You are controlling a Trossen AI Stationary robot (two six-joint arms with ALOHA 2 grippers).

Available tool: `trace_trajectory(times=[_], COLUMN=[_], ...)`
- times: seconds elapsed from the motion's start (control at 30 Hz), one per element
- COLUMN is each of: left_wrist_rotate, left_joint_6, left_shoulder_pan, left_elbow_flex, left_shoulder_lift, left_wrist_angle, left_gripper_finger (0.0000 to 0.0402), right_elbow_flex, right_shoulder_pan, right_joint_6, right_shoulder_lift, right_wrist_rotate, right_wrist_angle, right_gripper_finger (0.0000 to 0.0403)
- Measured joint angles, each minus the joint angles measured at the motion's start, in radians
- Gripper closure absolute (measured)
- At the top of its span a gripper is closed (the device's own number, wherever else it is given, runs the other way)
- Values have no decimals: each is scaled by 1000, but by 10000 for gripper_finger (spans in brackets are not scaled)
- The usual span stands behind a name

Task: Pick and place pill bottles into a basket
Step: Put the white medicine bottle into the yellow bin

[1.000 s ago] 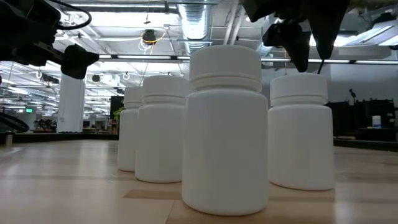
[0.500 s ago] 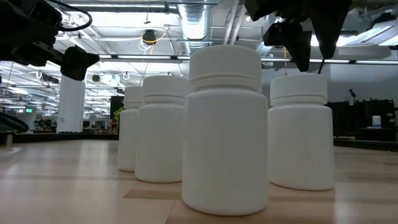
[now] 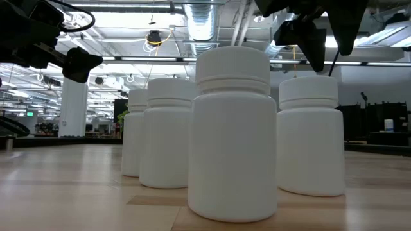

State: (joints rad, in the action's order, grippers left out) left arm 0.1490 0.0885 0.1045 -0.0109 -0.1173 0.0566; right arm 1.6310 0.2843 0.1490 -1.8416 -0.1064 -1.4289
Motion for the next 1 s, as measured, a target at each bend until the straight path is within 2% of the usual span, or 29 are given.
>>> trace_trajectory(times=[0.23, 0.47, 0.67, 0.83, 1.0], left_wrist_rotate=[0, 0, 0, -2, -6], left_joint_6=[1, -1, 4, 7, -1], left_shoulder_pan=[0, 0, 0, 0, 0], left_elbow_flex=[0, 0, 0, 0, 0], left_shoulder_lift=[0, 0, 0, 0, 0], left_wrist_angle=[0, 0, 0, -2, -4], left_gripper_finger=[15, 15, 15, 15, 15], right_elbow_flex=[0, 0, -12, -177, -360], right_shoulder_pan=[4, 3, 32, 74, 89], right_joint_6=[70, 90, 152, 230, 341], right_shoulder_lift=[0, 0, 28, 136, 228], right_wrist_rotate=[4, 33, 150, 166, 93], right_wrist_angle=[79, 80, 51, 130, 342], right_gripper_finger=[154, 154, 154, 154, 154])
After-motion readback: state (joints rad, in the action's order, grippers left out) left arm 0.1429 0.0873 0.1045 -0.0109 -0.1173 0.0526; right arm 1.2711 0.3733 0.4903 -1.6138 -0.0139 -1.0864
